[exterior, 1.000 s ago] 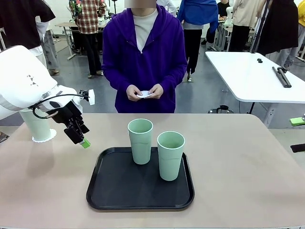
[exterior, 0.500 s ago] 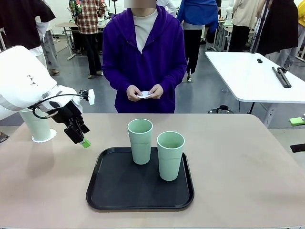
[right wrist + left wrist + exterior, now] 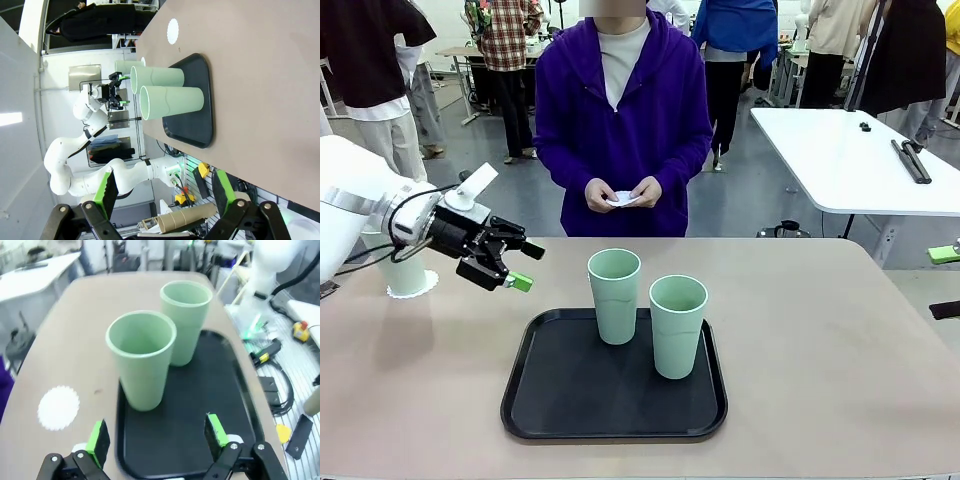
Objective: Place coasters on the table and set cups on them.
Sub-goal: Take one Reusable plastic cup from the Flat Tray and place it on a coaster set by the human.
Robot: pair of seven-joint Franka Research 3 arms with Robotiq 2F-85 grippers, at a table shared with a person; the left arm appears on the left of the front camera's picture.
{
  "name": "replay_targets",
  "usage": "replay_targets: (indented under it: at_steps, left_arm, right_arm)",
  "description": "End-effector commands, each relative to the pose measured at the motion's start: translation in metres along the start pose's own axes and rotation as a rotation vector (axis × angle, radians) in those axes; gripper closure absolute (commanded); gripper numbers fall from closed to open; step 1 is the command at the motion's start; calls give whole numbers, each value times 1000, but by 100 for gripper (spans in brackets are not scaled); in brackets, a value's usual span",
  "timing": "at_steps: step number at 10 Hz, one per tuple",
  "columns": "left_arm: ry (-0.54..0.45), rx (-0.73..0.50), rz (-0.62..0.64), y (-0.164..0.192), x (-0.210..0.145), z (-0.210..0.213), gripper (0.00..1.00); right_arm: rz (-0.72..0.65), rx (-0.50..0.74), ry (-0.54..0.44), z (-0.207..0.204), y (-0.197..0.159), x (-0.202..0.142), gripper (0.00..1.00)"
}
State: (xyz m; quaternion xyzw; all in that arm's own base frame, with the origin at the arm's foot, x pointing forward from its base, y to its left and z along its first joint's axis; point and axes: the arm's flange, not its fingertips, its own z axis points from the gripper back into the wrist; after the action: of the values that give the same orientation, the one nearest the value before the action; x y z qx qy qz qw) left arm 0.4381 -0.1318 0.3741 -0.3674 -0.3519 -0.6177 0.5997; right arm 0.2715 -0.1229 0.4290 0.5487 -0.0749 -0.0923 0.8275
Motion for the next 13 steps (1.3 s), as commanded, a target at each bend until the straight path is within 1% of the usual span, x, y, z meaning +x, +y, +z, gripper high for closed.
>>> replay_targets:
  at_steps: [1,2,3,4,6,8,9,10,13]
  left_arm:
    - [-139,-64,34,11,-22,-9,0]
    - [-211,-37,46,8,-33,-20,0]
    - [-252,-19,57,8,-37,-25,0]
    - [-268,16,59,11,-37,-29,0]
    - [-260,40,64,4,-41,-52,0]
    - [-238,9,83,9,-38,-64,0]
    - [-218,-21,63,8,-35,-63,0]
    - [-241,-5,104,5,-37,-57,0]
    - [-241,-5,104,5,-37,-57,0]
  right_arm:
    - [-1,19,-4,0,1,2,0]
    - [-1,19,-4,0,1,2,0]
    - [-1,19,-4,0,1,2,0]
    - [-1,19,-4,0,1,2,0]
    - [-1,19,-4,0,1,2,0]
    - [-1,19,-4,0,1,2,0]
    - [-1,19,-4,0,1,2,0]
    - [-1,19,-4,0,1,2,0]
    - [-1,19,-4,0,1,2,0]
